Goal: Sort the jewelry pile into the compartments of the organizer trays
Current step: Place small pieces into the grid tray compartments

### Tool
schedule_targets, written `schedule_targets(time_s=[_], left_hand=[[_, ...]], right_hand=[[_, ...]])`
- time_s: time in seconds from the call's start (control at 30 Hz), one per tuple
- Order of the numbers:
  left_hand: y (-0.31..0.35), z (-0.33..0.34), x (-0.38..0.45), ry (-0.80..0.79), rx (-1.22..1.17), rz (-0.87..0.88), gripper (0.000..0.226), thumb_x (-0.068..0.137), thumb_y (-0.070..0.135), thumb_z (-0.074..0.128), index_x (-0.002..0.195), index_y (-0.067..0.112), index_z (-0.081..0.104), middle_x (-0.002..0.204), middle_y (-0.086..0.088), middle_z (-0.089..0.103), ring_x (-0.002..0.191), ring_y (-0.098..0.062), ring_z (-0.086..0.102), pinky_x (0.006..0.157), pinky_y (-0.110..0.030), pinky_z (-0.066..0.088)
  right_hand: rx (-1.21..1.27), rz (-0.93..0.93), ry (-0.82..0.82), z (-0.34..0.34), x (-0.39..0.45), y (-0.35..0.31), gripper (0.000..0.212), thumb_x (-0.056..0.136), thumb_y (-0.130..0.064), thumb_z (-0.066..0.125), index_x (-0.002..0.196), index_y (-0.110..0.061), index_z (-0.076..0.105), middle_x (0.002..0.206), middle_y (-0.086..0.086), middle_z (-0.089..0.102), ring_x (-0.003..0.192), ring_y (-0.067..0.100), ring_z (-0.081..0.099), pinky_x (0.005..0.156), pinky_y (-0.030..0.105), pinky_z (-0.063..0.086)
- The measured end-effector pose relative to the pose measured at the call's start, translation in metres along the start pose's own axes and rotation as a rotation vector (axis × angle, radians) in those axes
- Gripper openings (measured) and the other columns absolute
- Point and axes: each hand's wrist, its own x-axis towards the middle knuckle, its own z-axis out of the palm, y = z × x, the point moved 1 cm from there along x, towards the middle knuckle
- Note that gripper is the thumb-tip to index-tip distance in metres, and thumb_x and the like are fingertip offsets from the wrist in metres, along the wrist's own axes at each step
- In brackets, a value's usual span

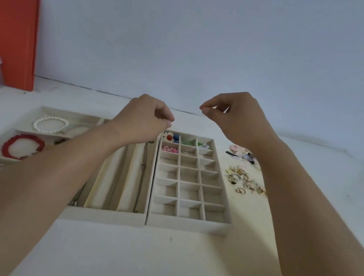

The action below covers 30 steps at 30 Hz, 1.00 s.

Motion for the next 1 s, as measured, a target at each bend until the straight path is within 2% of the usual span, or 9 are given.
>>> schedule_targets(time_s=[0.13, 0.23, 0.3, 0.43, 0.63, 0.77, 0.87, 0.93, 1.0], left_hand=[[0.015, 0.008, -0.009, -0.028, 0.030, 0.053, 0.007, 0.088, 0.022, 0.072, 0.090, 0.028, 0.075, 0.092, 0.012, 0.072, 0.093, -0.005, 0.066, 0.074, -0.016, 0.046], [0.029, 0.020, -0.015, -0.097, 0.037, 0.072, 0.004, 0.087, 0.028, 0.074, 0.087, 0.032, 0.074, 0.095, 0.018, 0.069, 0.089, -0.004, 0.067, 0.073, -0.017, 0.045], [0.044, 0.033, -0.017, -0.175, 0.043, 0.073, 0.003, 0.089, 0.031, 0.073, 0.092, 0.032, 0.074, 0.099, 0.022, 0.065, 0.083, -0.002, 0.063, 0.074, -0.017, 0.044], [0.075, 0.068, -0.015, -0.363, 0.174, 0.111, 0.019, 0.092, 0.033, 0.069, 0.110, 0.030, 0.073, 0.111, 0.017, 0.064, 0.079, 0.008, 0.054, 0.075, -0.016, 0.041], [0.100, 0.114, -0.006, -0.462, 0.360, 0.129, 0.033, 0.095, 0.033, 0.064, 0.128, 0.026, 0.064, 0.134, 0.005, 0.060, 0.117, -0.017, 0.057, 0.094, -0.027, 0.043], [0.098, 0.124, -0.004, -0.499, 0.549, 0.125, 0.042, 0.096, 0.030, 0.060, 0.138, 0.027, 0.053, 0.139, 0.000, 0.054, 0.122, -0.021, 0.054, 0.098, -0.032, 0.044], [0.097, 0.124, 0.003, -0.492, 0.541, 0.127, 0.044, 0.094, 0.026, 0.062, 0.137, 0.027, 0.053, 0.136, 0.000, 0.055, 0.119, -0.020, 0.055, 0.093, -0.029, 0.044], [0.096, 0.121, 0.006, -0.495, 0.511, 0.116, 0.044, 0.093, 0.026, 0.065, 0.136, 0.027, 0.055, 0.133, 0.001, 0.056, 0.116, -0.020, 0.056, 0.093, -0.029, 0.046], [0.097, 0.117, 0.008, -0.495, 0.451, 0.111, 0.044, 0.092, 0.029, 0.067, 0.134, 0.028, 0.057, 0.134, 0.002, 0.057, 0.118, -0.019, 0.056, 0.095, -0.029, 0.045]], right_hand=[[-0.030, 0.088, 0.001, -0.019, -0.024, 0.040, 0.010, 0.095, -0.025, 0.067, 0.093, -0.026, 0.077, 0.077, -0.005, 0.067, 0.042, 0.001, 0.050, 0.048, 0.013, 0.041], [-0.120, 0.178, 0.013, -0.031, -0.041, 0.082, 0.010, 0.093, -0.027, 0.067, 0.091, -0.031, 0.076, 0.078, -0.013, 0.068, 0.055, 0.007, 0.063, 0.058, 0.026, 0.051], [-0.159, 0.238, 0.015, -0.035, -0.049, 0.106, 0.011, 0.092, -0.028, 0.067, 0.087, -0.035, 0.075, 0.080, -0.016, 0.068, 0.067, 0.017, 0.067, 0.063, 0.030, 0.053], [-0.186, 0.284, -0.049, -0.034, -0.059, 0.130, 0.011, 0.092, -0.026, 0.068, 0.090, -0.034, 0.076, 0.093, -0.014, 0.070, 0.076, 0.006, 0.062, 0.069, 0.026, 0.046], [-0.214, 0.333, -0.059, -0.041, -0.062, 0.139, 0.023, 0.095, -0.014, 0.060, 0.101, -0.031, 0.076, 0.104, -0.010, 0.072, 0.084, 0.012, 0.067, 0.077, 0.031, 0.054], [-0.272, 0.418, 0.042, -0.059, -0.067, 0.153, 0.034, 0.098, -0.008, 0.052, 0.121, -0.026, 0.070, 0.117, -0.005, 0.067, 0.094, 0.014, 0.061, 0.080, 0.028, 0.048], [-0.196, 0.432, -0.002, -0.053, -0.064, 0.159, 0.033, 0.099, -0.009, 0.055, 0.126, -0.023, 0.066, 0.120, -0.005, 0.065, 0.088, 0.007, 0.064, 0.078, 0.024, 0.050], [-0.172, 0.418, -0.050, -0.042, -0.060, 0.158, 0.036, 0.096, -0.008, 0.057, 0.128, -0.023, 0.065, 0.125, -0.003, 0.066, 0.100, 0.016, 0.068, 0.091, 0.035, 0.053], [-0.249, 0.380, -0.064, -0.033, -0.057, 0.154, 0.033, 0.100, -0.018, 0.053, 0.130, -0.026, 0.063, 0.132, -0.001, 0.063, 0.119, 0.023, 0.060, 0.103, 0.042, 0.046]])
